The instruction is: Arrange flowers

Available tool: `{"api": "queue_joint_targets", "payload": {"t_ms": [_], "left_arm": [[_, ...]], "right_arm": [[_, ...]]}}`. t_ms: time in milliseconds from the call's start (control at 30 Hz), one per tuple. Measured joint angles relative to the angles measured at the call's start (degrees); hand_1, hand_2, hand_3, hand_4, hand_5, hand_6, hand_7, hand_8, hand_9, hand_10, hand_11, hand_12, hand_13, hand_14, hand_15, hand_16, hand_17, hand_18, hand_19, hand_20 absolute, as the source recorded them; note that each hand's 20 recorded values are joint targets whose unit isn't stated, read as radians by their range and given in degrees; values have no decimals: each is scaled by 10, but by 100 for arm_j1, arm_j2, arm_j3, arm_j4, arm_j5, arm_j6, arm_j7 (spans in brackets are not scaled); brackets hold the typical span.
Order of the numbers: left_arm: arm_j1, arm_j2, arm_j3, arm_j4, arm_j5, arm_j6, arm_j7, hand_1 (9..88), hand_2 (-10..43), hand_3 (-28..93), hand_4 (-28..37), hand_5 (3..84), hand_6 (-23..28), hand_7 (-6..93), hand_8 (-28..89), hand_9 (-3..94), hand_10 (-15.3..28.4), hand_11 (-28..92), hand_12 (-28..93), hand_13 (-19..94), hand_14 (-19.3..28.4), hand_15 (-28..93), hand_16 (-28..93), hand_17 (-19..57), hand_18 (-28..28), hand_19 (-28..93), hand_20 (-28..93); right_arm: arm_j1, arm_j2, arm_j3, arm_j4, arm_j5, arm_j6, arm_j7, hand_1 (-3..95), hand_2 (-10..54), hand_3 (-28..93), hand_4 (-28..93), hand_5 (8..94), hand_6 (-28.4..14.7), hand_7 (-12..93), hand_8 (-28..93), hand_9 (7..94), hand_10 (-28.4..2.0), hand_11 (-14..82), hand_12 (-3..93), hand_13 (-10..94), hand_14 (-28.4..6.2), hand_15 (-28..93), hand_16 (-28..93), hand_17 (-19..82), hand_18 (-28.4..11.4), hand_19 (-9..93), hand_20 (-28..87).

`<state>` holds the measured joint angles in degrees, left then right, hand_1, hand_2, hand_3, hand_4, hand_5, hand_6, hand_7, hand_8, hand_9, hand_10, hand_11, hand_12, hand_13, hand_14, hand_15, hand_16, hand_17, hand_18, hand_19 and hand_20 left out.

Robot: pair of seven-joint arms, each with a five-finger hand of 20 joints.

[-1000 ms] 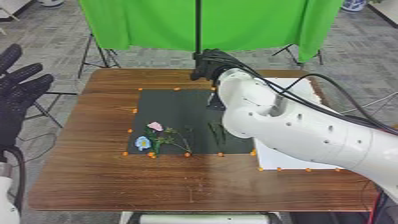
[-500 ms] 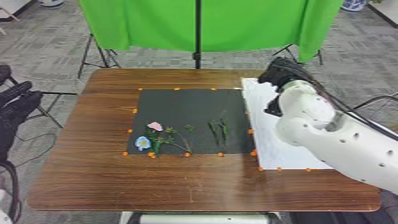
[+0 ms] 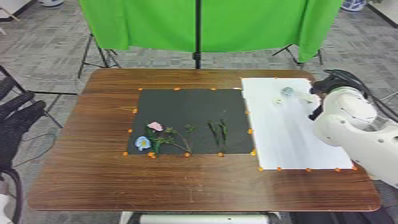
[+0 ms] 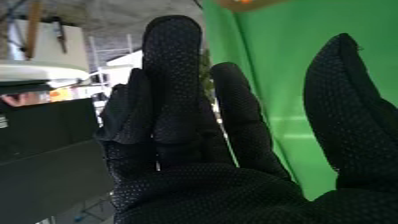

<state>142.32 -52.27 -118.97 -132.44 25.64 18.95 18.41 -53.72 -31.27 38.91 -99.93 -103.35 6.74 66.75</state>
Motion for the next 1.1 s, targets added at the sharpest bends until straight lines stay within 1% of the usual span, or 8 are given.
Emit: {"api": "queue_joint_targets", "payload": {"t_ms": [100,367,700,767,833,1033,1067,1100], "left_arm": [[18,-10,20,26,-40,2,3,188,65,751,-283,302,61,102,-75,288,182,242,122,220,267,513,-89,-91,269,588,71],[22,-46,101,27,-46,2,13,188,67,752,-283,304,63,103,-76,288,184,240,122,221,267,513,-89,-90,268,585,78],[-34,-54,191,36,-51,-2,18,187,67,753,-283,304,62,103,-76,288,182,240,123,221,266,512,-88,-90,270,584,83],[-53,-61,230,65,-80,-2,19,187,67,753,-283,304,63,103,-76,288,183,241,123,221,266,512,-89,-90,270,584,84],[-59,-62,268,92,-114,-1,25,187,66,754,-283,304,63,104,-76,288,183,241,123,221,266,513,-88,-89,271,583,84],[-77,-78,329,122,-129,-2,28,187,67,755,-283,305,63,105,-77,288,182,243,123,221,266,513,-88,-88,271,584,86],[-81,-80,335,123,-130,-2,28,187,67,755,-283,305,63,105,-77,288,182,243,123,221,266,513,-88,-88,271,584,86],[-83,-82,341,123,-130,-2,28,187,67,754,-283,305,63,105,-77,289,182,244,123,221,267,513,-89,-88,271,584,86]], "right_arm": [[-47,10,-8,46,79,-167,-8,320,-52,771,-258,487,-57,117,-104,527,-231,125,124,642,-148,668,86,395,-213,932,278],[-305,-65,188,115,306,-673,26,329,-58,766,-257,491,-58,114,-103,527,-237,116,123,643,-151,671,85,396,-216,932,282],[-384,-72,45,390,445,-568,-4,338,-59,780,-261,501,-41,133,-107,546,-223,122,125,649,-141,671,81,395,-211,932,276],[-384,-72,-32,450,438,-472,-40,343,-60,786,-262,508,-35,141,-110,557,-214,128,126,658,-133,672,82,397,-209,932,275],[-383,-72,-119,501,423,-350,-88,354,-60,790,-269,536,-27,147,-116,604,-182,142,126,685,-119,660,89,403,-201,932,269],[-277,-59,-591,590,236,-7,-282,421,-93,797,-281,641,-4,178,-125,722,-124,187,139,739,-84,638,119,430,-185,932,284],[-234,-62,-668,606,160,11,-289,436,-94,786,-281,655,-3,184,-99,737,-118,189,147,747,-79,635,124,433,-184,932,285],[-189,-70,-732,628,86,20,-289,477,-95,747,-282,689,-4,198,-41,778,-100,164,192,765,-69,628,135,444,-179,932,294]]}}
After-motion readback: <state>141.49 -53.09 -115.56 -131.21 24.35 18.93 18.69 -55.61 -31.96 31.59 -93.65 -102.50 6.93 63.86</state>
